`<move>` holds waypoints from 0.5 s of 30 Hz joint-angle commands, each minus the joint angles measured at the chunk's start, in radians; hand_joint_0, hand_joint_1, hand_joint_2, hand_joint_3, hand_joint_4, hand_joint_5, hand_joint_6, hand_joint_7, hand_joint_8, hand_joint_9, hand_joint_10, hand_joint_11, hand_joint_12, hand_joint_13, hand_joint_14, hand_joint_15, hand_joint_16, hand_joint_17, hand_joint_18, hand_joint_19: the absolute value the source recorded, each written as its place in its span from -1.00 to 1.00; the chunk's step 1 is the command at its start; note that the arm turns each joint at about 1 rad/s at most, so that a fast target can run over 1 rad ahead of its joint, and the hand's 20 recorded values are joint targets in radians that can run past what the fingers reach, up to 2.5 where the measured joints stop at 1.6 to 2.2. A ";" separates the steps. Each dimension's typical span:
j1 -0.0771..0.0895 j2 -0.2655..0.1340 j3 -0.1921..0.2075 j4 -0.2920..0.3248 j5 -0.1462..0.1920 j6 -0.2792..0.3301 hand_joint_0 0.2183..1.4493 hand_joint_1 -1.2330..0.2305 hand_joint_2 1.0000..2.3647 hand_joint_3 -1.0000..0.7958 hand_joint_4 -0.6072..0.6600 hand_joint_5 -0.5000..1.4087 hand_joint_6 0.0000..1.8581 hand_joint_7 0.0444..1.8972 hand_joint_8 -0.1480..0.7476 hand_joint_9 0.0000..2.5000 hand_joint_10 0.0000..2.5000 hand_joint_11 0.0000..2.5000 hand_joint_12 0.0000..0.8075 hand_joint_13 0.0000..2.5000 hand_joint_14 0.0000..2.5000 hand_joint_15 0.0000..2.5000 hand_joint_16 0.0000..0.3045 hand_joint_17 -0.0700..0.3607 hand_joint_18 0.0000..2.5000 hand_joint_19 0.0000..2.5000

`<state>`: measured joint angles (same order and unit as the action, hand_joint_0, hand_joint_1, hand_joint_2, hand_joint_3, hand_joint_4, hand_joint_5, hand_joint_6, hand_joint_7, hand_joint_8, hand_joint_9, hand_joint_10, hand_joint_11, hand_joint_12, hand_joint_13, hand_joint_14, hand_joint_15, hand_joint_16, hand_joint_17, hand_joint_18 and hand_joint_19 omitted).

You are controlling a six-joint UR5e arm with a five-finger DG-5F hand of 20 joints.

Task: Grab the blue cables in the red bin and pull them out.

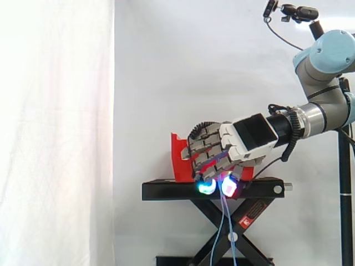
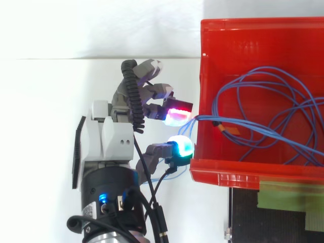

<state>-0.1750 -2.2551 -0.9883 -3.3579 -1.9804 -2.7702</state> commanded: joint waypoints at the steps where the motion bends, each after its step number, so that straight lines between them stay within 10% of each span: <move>1: 0.000 0.000 0.000 -0.002 0.000 -0.001 0.02 -0.67 -1.00 -1.00 0.13 0.51 -0.90 -0.10 -0.11 -0.32 -0.98 -0.50 -0.15 -0.52 -0.99 -0.72 -0.70 -0.20 -0.59 -0.66; 11: 0.000 0.000 0.002 -0.002 0.000 -0.001 0.06 -0.65 -1.00 -1.00 0.10 0.55 -0.72 -0.13 -0.11 -0.27 -0.98 -0.49 -0.17 -0.50 -0.99 -0.73 -0.71 -0.21 -0.57 -0.66; 15: -0.001 0.000 0.002 -0.002 -0.002 -0.001 0.04 -0.66 -1.00 -1.00 0.14 0.48 -0.99 -0.26 -0.13 -0.29 -0.98 -0.51 -0.17 -0.51 -0.99 -0.72 -0.71 -0.21 -0.58 -0.65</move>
<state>-0.1750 -2.2549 -0.9866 -3.3594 -1.9807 -2.7709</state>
